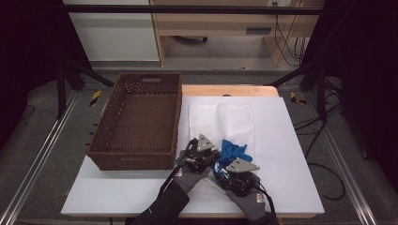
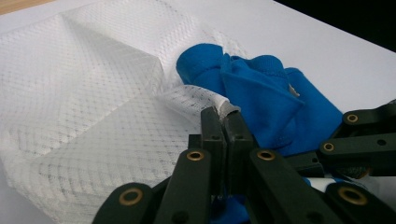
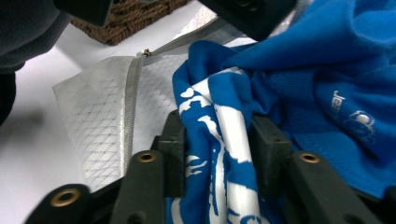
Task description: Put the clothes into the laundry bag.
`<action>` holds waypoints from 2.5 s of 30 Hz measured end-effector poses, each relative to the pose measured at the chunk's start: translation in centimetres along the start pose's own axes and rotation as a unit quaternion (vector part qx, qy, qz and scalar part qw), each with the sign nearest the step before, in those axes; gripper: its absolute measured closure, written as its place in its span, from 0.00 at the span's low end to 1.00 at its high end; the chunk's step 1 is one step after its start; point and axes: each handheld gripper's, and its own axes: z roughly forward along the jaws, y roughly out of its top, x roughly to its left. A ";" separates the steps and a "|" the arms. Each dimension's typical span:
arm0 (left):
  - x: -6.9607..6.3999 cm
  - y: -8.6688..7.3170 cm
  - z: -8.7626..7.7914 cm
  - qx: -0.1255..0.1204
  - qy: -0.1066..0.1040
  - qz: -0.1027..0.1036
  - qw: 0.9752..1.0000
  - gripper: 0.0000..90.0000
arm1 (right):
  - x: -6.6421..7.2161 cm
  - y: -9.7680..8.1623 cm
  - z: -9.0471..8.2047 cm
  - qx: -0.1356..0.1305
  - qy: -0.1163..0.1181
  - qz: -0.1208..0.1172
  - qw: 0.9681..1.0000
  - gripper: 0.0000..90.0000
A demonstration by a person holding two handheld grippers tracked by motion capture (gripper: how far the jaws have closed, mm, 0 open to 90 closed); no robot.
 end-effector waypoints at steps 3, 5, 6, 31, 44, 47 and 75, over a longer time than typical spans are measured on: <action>0.3 -0.1 -0.1 -0.002 -0.001 -0.006 1.000 0.99 | -0.2 0.0 -0.4 -0.005 0.018 0.007 1.000 0.56; 0.5 -0.1 -0.2 -0.004 0.001 -0.010 1.000 0.99 | -0.4 0.3 -1.3 -0.017 0.034 0.012 0.999 0.46; 0.6 -0.1 -0.2 -0.005 0.002 -0.011 1.000 0.99 | -0.5 0.4 -1.8 -0.027 0.038 0.014 0.999 0.44; 0.8 0.3 -0.7 -0.005 0.002 -0.013 1.000 0.99 | -4.4 0.4 -4.1 -0.062 -0.002 0.018 0.998 0.90; -0.6 1.9 -2.5 -0.028 0.009 0.011 1.000 0.99 | -0.8 1.1 -0.1 -0.007 0.019 -0.016 1.000 0.87; -0.6 1.6 -2.4 -0.029 0.008 0.011 0.999 0.99 | -1.1 1.3 0.9 -0.006 -0.009 -0.002 1.000 0.85; 0.2 0.2 -1.8 -0.024 0.002 -0.005 1.000 0.99 | -7.0 0.2 0.1 -0.030 -0.039 0.080 0.996 0.74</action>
